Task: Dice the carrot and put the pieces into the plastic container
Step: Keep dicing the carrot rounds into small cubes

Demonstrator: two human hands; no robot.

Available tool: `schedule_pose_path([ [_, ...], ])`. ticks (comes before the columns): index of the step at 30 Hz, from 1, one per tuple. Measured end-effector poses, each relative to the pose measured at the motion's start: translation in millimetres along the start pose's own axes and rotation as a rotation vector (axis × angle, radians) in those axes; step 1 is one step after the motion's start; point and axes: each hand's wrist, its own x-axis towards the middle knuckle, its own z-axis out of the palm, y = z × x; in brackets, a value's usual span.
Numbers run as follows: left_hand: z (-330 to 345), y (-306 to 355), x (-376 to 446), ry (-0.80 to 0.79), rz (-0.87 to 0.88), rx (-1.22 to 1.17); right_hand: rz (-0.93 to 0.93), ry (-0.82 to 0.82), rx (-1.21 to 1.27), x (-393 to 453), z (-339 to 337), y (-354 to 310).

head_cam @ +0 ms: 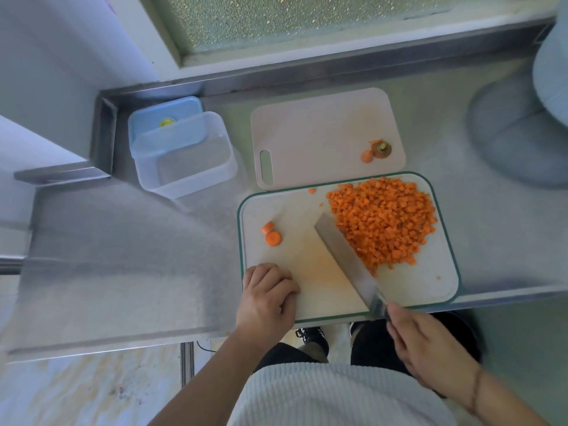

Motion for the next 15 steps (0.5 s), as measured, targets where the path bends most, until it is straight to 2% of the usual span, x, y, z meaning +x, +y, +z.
schedule_pose_path([
  [3,1,-1,1,-0.017,-0.003,-0.009,0.162,-0.065,0.113,6,-11,-6],
  [5,-5,4,3,-0.024,-0.008,-0.042,0.086,-0.089,0.059,5,-13,-12],
  [8,-29,18,25,0.051,0.069,-0.085,-0.177,-0.023,-0.347,3,-17,-18],
  [11,-53,35,62,0.126,0.132,-0.137,-0.310,0.121,-0.747,2,-31,-14],
  [13,-53,36,84,0.021,0.170,-0.095,-0.378,0.215,-0.932,8,-39,-13],
  [15,-42,33,101,-0.174,0.194,0.033,-0.428,0.258,-1.038,13,-46,-16],
])
